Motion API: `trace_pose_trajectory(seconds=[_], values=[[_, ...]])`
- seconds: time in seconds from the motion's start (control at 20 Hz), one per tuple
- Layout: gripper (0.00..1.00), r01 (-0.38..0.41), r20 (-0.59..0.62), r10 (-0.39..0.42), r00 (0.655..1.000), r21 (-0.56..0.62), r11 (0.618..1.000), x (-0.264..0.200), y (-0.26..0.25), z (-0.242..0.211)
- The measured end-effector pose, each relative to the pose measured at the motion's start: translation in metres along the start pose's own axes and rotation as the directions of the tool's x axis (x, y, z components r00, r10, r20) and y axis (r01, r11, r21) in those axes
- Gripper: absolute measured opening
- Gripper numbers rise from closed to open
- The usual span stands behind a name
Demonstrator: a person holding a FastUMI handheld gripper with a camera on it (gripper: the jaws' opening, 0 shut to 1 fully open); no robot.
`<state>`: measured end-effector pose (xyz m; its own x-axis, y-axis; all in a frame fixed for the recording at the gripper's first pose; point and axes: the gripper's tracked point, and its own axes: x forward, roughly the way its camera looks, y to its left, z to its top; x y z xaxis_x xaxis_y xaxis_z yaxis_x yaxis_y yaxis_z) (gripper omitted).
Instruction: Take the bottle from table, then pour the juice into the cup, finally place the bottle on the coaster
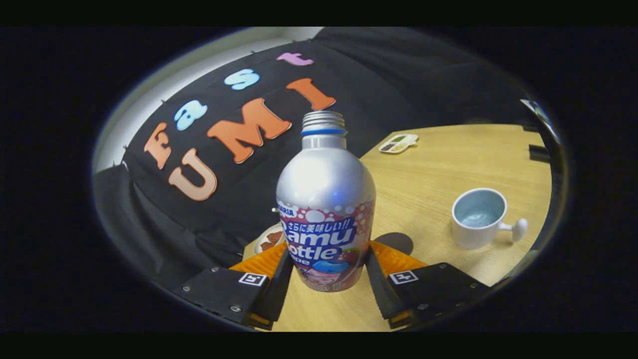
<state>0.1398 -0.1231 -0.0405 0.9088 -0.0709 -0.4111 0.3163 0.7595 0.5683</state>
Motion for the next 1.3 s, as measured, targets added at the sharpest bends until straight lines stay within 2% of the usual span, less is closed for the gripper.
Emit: trace_pose_trajectory(seconds=[0.2,0.3,0.4,0.55,0.75,0.9,1.3], values=[[0.74,0.05,0.044,-0.043,0.998,-0.174,0.984,0.01,-0.005,-0.007],[0.74,0.076,0.06,-0.062,0.996,-0.257,0.963,0.018,-0.008,-0.009],[0.74,0.113,0.076,-0.092,0.993,-0.359,0.927,0.031,-0.013,-0.002],[0.74,0.134,0.116,-0.088,0.989,-0.491,0.861,0.05,-0.01,-0.001],[0.75,0.171,0.117,-0.126,0.985,-0.598,0.783,0.07,-0.025,-0.015],[0.75,0.185,0.12,-0.141,0.983,-0.609,0.771,0.085,-0.033,-0.02],[0.77,0.182,0.092,-0.16,0.983,-0.61,0.771,0.108,-0.05,-0.04]])
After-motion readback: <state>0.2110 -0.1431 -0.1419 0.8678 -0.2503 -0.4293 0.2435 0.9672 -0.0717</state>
